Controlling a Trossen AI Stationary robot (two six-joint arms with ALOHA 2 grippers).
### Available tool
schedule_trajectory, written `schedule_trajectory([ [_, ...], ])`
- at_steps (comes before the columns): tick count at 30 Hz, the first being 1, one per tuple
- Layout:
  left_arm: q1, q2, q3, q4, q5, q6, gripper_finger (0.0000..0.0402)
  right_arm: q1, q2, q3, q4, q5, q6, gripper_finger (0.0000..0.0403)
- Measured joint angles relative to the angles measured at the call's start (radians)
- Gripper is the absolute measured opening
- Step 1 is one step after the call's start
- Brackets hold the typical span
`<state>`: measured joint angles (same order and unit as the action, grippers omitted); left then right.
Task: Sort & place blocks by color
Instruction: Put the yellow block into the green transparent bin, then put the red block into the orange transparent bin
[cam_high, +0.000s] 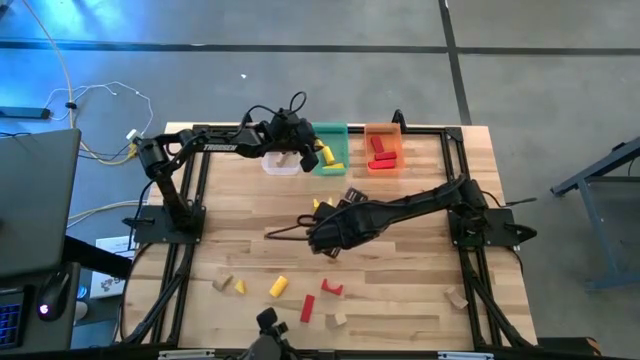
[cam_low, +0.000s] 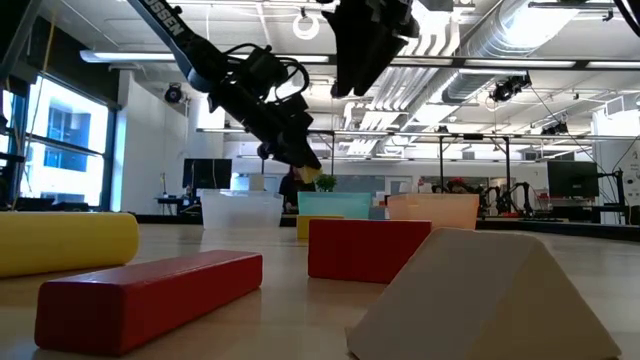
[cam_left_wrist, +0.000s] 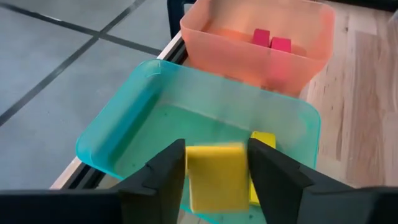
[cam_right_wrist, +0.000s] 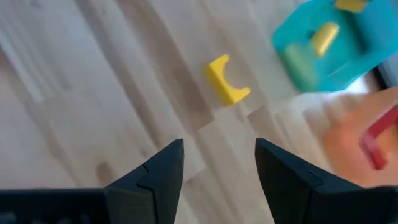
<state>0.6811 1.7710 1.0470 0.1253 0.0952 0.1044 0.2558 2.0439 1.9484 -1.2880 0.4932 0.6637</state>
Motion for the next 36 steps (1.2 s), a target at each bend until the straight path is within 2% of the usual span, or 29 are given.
schedule_trajectory([
  [7, 0.0, -0.001, 0.0, -0.003, 0.0, -0.038, 0.0208, 0.002, 0.049, 0.0, 0.008, -0.162, 0.009, 0.0181],
  [10, 0.002, -0.025, 0.0, -0.055, -0.001, -0.075, 0.0224, 0.009, 0.069, 0.0, 0.014, -0.222, 0.008, 0.0181],
  [17, 0.016, -0.14, 0.0, -0.258, -0.037, -0.006, 0.0226, 0.051, 0.079, 0.0, 0.035, -0.313, -0.03, 0.0181],
  [21, 0.018, -0.231, 0.001, -0.365, -0.084, 0.039, 0.022, 0.081, 0.079, 0.0, 0.094, -0.318, -0.053, 0.0181],
  [27, 0.017, -0.37, 0.0, -0.537, -0.084, 0.037, 0.0216, 0.129, 0.079, 0.0, 0.176, -0.35, -0.062, 0.0181],
  [36, -0.07, -0.507, 0.0, -0.801, -0.081, -0.073, 0.0216, 0.186, 0.124, 0.0, 0.244, -0.351, -0.096, 0.0181],
])
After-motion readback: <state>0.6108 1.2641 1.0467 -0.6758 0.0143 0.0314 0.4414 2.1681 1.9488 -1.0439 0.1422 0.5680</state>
